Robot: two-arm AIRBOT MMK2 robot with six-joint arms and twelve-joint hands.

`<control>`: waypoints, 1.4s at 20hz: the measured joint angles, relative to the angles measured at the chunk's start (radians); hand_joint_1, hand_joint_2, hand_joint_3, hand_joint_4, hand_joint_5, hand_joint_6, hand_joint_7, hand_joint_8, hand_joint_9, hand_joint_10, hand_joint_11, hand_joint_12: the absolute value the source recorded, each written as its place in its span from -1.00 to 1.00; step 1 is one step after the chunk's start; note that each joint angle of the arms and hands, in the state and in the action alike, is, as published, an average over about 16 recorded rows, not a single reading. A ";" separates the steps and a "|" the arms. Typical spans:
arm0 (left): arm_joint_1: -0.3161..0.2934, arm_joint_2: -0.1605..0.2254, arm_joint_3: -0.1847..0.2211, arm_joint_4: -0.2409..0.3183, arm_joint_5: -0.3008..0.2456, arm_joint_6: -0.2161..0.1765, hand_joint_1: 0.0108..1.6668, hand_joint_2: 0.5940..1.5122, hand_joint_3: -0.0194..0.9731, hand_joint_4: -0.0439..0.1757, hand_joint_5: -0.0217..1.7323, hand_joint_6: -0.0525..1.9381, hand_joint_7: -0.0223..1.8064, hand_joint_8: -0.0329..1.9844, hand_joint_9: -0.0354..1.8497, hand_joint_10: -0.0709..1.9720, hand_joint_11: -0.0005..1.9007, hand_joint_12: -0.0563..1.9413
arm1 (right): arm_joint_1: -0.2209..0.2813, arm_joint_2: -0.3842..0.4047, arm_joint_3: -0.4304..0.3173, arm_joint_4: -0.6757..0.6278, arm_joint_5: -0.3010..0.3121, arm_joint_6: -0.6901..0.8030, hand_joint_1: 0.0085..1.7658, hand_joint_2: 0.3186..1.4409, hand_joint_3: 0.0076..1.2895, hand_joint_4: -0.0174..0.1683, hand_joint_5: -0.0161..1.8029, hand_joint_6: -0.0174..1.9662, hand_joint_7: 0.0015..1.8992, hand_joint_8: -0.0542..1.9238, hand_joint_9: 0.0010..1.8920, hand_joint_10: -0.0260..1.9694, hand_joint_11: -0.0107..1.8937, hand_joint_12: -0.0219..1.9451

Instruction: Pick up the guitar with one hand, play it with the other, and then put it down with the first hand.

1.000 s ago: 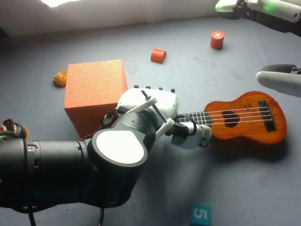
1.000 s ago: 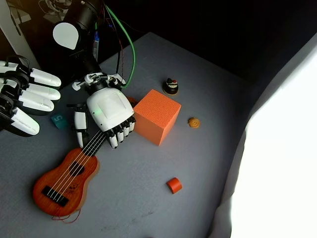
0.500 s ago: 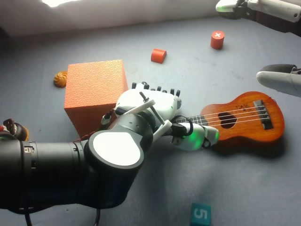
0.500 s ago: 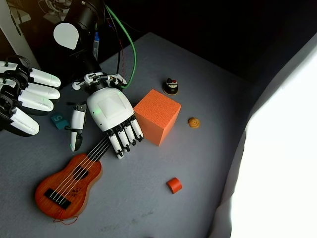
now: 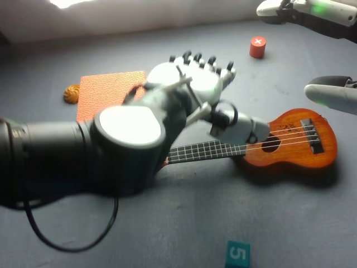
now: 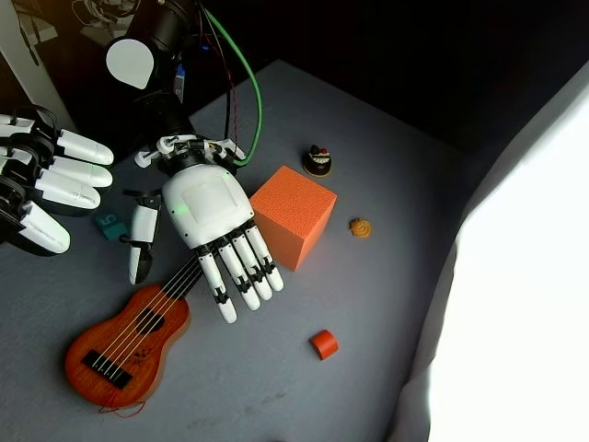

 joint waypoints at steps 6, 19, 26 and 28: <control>-0.127 0.074 -0.033 -0.181 -0.057 0.195 -0.98 0.09 -0.95 -0.22 -0.37 -0.70 -0.34 -0.56 -0.45 -0.28 -0.72 0.04 | -0.001 0.005 -0.012 0.033 -0.004 -0.001 -0.70 0.85 -0.99 -0.77 -0.73 -0.20 -0.56 -0.53 -0.78 -0.04 -0.87 0.52; -0.347 0.238 -0.140 -0.555 -0.091 0.558 -0.74 0.62 -0.96 -0.62 0.24 0.50 0.33 0.59 0.24 0.85 0.05 0.97 | -0.025 0.019 -0.033 0.129 -0.059 -0.007 -0.67 0.93 -0.99 -0.77 -0.12 0.58 0.07 0.70 -0.03 0.90 -0.17 0.97; -0.398 0.268 -0.149 -0.622 -0.088 0.643 -0.62 0.69 -0.96 -0.60 0.23 0.65 0.33 0.68 0.27 0.91 0.14 0.98 | -0.039 0.020 -0.030 0.158 -0.095 -0.014 -0.70 0.97 -0.99 -0.77 -0.07 0.64 0.16 0.82 0.12 0.96 0.00 0.97; -0.405 0.274 -0.150 -0.631 -0.089 0.656 -0.59 0.70 -0.96 -0.59 0.23 0.64 0.33 0.69 0.26 0.91 0.14 0.98 | -0.040 0.019 -0.029 0.165 -0.105 -0.015 -0.70 0.97 -0.99 -0.77 -0.07 0.66 0.16 0.85 0.12 0.96 0.01 0.97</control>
